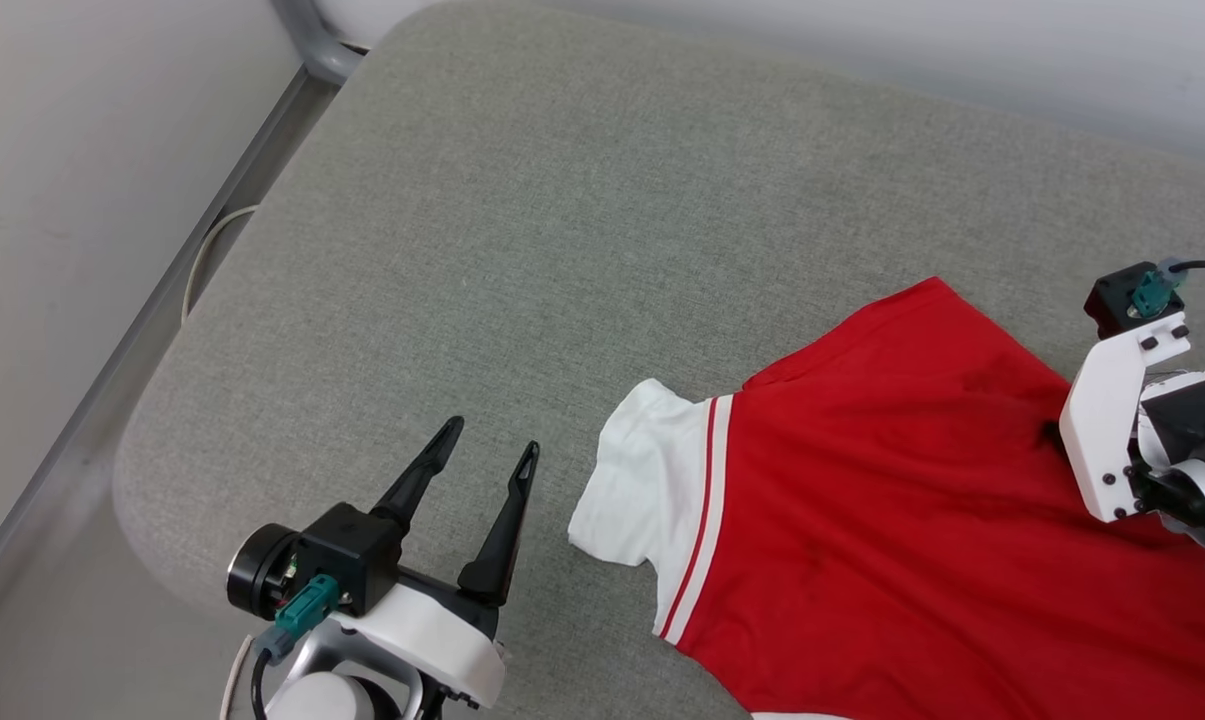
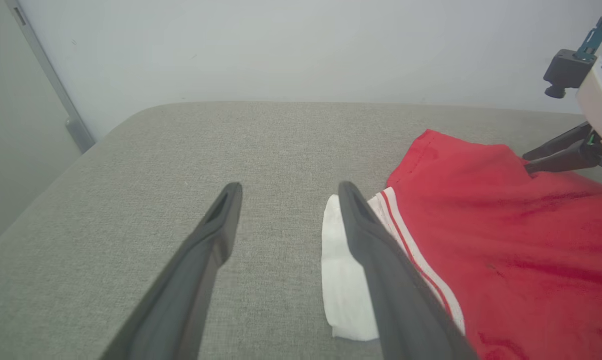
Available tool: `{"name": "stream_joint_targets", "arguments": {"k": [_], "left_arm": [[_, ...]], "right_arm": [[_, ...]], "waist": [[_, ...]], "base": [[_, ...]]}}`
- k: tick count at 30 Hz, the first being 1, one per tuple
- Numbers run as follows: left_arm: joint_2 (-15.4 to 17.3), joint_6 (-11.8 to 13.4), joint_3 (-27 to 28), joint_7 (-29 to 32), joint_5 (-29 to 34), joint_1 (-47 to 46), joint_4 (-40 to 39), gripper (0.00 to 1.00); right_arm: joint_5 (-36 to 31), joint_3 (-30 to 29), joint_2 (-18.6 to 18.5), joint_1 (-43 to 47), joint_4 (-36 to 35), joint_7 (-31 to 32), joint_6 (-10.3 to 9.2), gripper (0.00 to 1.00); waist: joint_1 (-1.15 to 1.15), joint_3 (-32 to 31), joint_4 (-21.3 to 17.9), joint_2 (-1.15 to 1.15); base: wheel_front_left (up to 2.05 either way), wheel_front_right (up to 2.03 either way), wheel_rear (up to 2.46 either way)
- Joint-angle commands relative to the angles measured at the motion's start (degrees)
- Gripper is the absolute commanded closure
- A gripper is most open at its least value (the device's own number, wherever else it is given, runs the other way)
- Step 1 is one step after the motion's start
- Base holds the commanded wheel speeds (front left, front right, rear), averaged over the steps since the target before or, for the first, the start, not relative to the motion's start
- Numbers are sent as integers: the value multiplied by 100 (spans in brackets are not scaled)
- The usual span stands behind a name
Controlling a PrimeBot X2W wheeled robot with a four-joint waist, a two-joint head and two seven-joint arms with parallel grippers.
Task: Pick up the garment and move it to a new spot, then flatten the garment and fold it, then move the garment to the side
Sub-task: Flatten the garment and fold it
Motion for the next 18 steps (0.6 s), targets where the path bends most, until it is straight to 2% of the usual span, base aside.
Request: {"name": "stream_joint_targets", "arguments": {"k": [1, 2, 3, 4, 10, 18], "left_arm": [[2, 2, 11, -53, -27, -76, 40, 0], [0, -3, 10, -65, -25, -93, 56, 0], [-2, -5, 12, -73, -23, -108, 75, 0], [-3, -5, 14, -82, -21, -124, 92, 0], [-8, -3, 6, -129, -40, -186, 178, 0], [-24, -48, -43, -167, -60, -270, 270, 0]], "right_arm": [[98, 206, 71, 106, 201, 80, -1, 0], [150, 286, 73, 123, 263, 112, 1, 43], [197, 332, 60, 116, 313, 107, 5, 74], [237, 344, 35, 90, 347, 58, 5, 100], [24, 114, -199, -458, 513, -508, -8, 100], [-1066, -228, -482, -1346, 1028, -1338, -6, 100]], "waist": [[0, 66, 57, 0], [0, 77, 62, 0], [0, 86, 65, 0], [0, 95, 66, 0], [0, 110, 27, 0], [0, 136, 0, 0]], "base": [[0, 0, 0], [0, 0, 0], [0, 0, 0], [0, 0, 0], [0, 0, 0], [0, 0, 0]]}}
